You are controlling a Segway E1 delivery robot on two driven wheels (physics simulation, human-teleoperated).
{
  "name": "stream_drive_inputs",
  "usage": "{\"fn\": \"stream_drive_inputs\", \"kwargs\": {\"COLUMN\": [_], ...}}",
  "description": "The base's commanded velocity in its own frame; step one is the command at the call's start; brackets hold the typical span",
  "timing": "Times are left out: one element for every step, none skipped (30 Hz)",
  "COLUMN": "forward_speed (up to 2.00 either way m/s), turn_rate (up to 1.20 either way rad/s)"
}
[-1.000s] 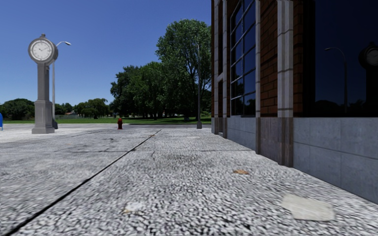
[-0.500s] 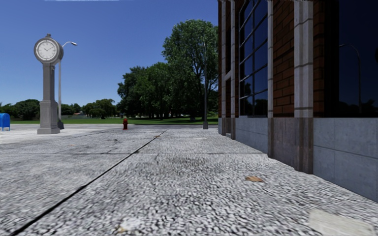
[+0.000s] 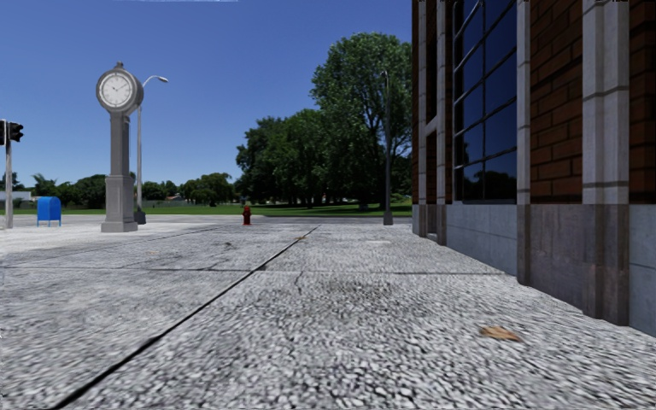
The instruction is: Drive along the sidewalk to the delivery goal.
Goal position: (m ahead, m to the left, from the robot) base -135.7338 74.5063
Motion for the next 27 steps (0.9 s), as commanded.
{"fn": "stream_drive_inputs", "kwargs": {"forward_speed": [0.68,0.68,0.68,0.68,0.68,0.67,0.67,0.67,0.67,0.67,0.67,0.67,0.66,0.65,0.65,0.65,0.65,0.65,0.65,0.65,0.65,0.64,0.64,0.64,0.64,0.65,0.66], "turn_rate": [0.32,0.32,0.32,0.32,0.32,0.32,0.32,0.32,0.32,0.32,0.32,0.32,0.32,0.32,0.32,0.32,0.32,0.32,0.32,0.32,0.32,0.34,0.34,0.37,0.38,0.39,0.39]}}
